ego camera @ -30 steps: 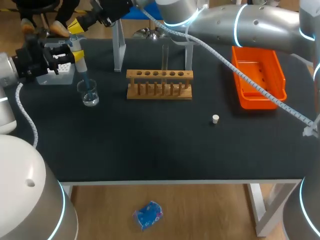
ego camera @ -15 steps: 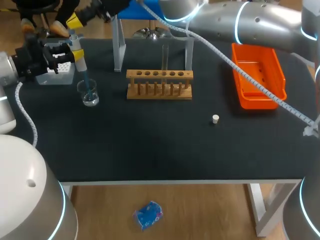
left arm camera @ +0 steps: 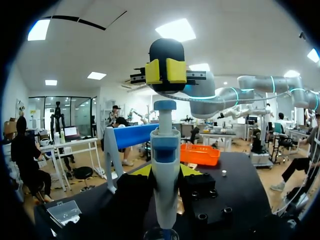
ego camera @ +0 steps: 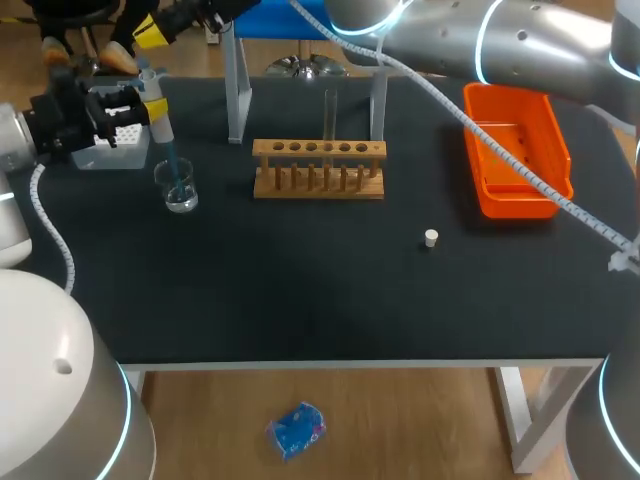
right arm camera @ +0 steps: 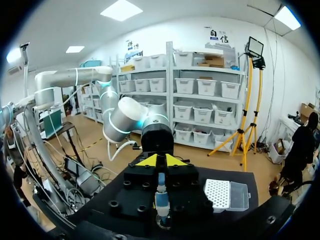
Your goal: Invert the test tube, pick up the pipette, mount the tip to pipette, aspirate from beaker and dispense into the tube, eject the tip, return the pipette, and cap with the stopper.
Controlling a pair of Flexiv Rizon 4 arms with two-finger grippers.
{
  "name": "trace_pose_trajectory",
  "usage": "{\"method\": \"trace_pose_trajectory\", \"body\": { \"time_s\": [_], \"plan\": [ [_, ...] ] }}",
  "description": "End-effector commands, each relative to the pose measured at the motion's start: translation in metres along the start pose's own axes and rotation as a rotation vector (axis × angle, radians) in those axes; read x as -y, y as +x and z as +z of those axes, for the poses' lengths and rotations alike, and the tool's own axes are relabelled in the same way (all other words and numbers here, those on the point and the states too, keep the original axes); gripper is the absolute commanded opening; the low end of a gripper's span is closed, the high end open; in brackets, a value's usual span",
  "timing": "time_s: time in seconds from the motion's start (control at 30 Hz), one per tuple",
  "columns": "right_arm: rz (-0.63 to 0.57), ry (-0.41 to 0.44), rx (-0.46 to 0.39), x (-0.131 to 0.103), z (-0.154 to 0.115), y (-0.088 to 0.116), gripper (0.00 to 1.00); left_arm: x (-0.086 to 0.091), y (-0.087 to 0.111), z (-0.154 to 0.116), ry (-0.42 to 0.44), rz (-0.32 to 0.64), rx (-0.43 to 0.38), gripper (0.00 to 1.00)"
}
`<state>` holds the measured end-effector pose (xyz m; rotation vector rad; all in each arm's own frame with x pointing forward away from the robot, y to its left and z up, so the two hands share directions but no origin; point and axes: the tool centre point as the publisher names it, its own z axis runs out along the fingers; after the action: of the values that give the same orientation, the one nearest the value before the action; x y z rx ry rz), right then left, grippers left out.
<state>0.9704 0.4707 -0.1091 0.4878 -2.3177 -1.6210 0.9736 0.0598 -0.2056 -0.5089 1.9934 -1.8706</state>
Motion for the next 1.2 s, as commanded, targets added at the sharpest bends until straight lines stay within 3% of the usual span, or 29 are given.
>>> {"method": "trace_pose_trajectory", "body": {
  "time_s": [0.03,0.6,0.87,1.2],
  "plan": [
    [0.011,0.032,0.040,-0.004,-0.015,0.024,1.00,0.000,-0.001,0.000,0.001,0.001,-0.002,0.00],
    [0.040,0.038,0.243,0.040,-0.101,0.111,1.00,0.000,-0.001,0.000,0.001,0.001,-0.002,0.00],
    [0.013,0.071,0.298,0.061,-0.152,0.128,1.00,0.000,-0.001,0.000,0.001,0.001,-0.002,0.00],
    [0.012,0.082,0.313,0.097,-0.195,0.139,1.00,0.000,-0.001,0.000,0.001,0.001,-0.002,0.00]
  ]
}}
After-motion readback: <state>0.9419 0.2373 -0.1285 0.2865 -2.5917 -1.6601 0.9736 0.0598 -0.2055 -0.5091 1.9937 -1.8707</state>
